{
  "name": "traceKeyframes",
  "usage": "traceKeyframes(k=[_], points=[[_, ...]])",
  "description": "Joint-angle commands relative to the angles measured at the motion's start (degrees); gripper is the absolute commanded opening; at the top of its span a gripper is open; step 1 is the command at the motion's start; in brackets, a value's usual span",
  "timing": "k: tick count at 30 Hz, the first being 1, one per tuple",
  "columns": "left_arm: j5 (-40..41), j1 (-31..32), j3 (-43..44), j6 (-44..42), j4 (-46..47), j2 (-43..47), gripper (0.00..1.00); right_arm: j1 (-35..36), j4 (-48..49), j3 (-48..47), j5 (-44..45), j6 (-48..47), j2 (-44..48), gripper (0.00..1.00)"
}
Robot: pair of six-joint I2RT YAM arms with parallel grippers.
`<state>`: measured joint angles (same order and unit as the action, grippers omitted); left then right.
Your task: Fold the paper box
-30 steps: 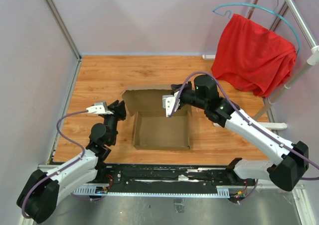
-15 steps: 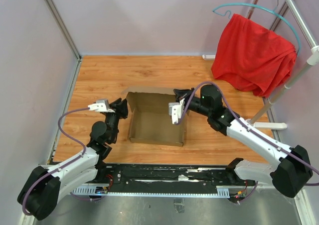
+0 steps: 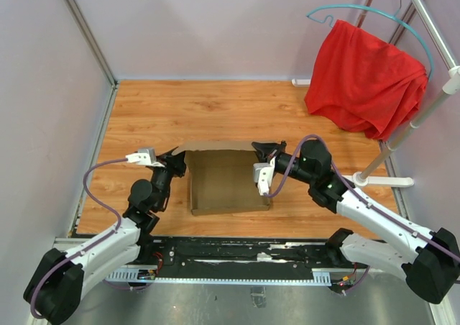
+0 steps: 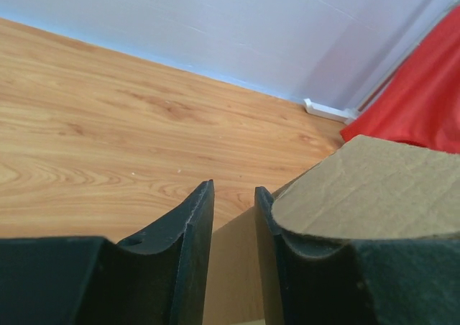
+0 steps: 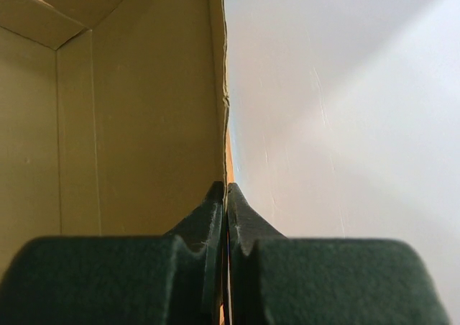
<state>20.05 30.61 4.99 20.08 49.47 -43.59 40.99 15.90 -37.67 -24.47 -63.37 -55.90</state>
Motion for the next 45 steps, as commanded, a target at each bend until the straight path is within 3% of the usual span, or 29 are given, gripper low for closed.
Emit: traceKeyframes(k=[1,7,16,28,34,40,45], points=[[-3.85,0.24,-0.81,4.34,-2.32,1.95,0.35,2.68,4.33,-0.20,1.19,3.09,-0.58,0.01],[-4.13,0.31,-2.79,5.86,-5.28,4.99,0.33,6.70,2.99,-2.10,7.84,2.01,-2.54,0.01],[-4.60,0.30,-3.85,6.90,-9.31,8.36,0.33,7.69,-0.09,-3.86,9.23,0.80,-2.89,0.01],[2.13,0.30,5.61,6.96,-43.24,29.20,0.36,12.67,-9.04,-1.91,14.64,-2.70,2.04,0.01],[3.25,0.28,9.07,7.18,-50.27,33.62,0.40,13.92,-8.64,-1.73,18.13,-4.32,1.01,0.01],[-3.10,0.32,14.91,3.36,-46.11,30.03,0.52,13.86,-12.44,-5.99,19.57,-3.21,-1.28,0.01],[-12.40,0.28,27.92,-1.89,-49.72,20.24,0.56,13.70,-16.30,-10.70,21.43,-1.41,-3.73,0.01]])
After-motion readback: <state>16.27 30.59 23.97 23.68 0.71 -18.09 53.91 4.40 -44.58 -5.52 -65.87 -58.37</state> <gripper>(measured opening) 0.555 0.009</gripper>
